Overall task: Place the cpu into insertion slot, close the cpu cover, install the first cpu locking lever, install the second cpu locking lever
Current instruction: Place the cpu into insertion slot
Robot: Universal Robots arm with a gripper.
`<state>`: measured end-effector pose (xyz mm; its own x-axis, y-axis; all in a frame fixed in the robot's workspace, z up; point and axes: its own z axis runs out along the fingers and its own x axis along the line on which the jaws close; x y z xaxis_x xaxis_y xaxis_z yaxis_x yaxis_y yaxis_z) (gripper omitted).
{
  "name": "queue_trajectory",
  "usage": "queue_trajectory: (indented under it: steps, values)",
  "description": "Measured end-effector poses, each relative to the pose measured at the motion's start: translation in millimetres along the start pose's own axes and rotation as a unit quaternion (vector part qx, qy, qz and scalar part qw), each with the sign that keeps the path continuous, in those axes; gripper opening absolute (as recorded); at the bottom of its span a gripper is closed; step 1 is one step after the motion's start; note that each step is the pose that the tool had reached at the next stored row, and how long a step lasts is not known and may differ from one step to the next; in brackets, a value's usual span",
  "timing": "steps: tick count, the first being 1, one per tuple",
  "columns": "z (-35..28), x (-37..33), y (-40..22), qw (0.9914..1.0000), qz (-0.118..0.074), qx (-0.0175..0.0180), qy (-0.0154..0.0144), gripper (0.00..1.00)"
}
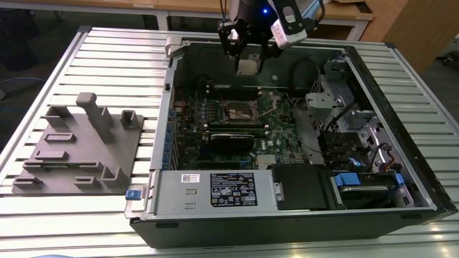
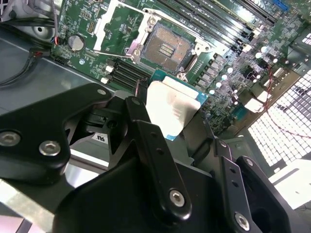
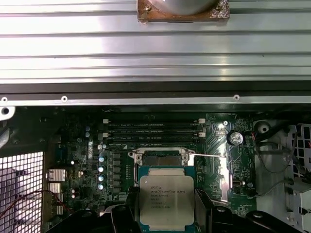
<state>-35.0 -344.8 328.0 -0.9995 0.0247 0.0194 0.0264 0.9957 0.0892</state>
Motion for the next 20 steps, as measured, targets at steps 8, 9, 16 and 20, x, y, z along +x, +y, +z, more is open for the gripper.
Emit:
queue_trajectory:
  steps: [8,9,16,20]
  values:
    - [1.4,0.0,-0.1,1.00000,0.000,0.0000,0.0000,0.54]
    - [1.4,0.0,-0.1,1.00000,0.000,0.0000,0.0000,0.54]
    - [3.5,0.0,-0.3,1.00000,0.000,0.0000,0.0000,0.54]
    - [4.3,-0.1,-0.4,1.00000,0.000,-0.0002,-0.0001,0.54]
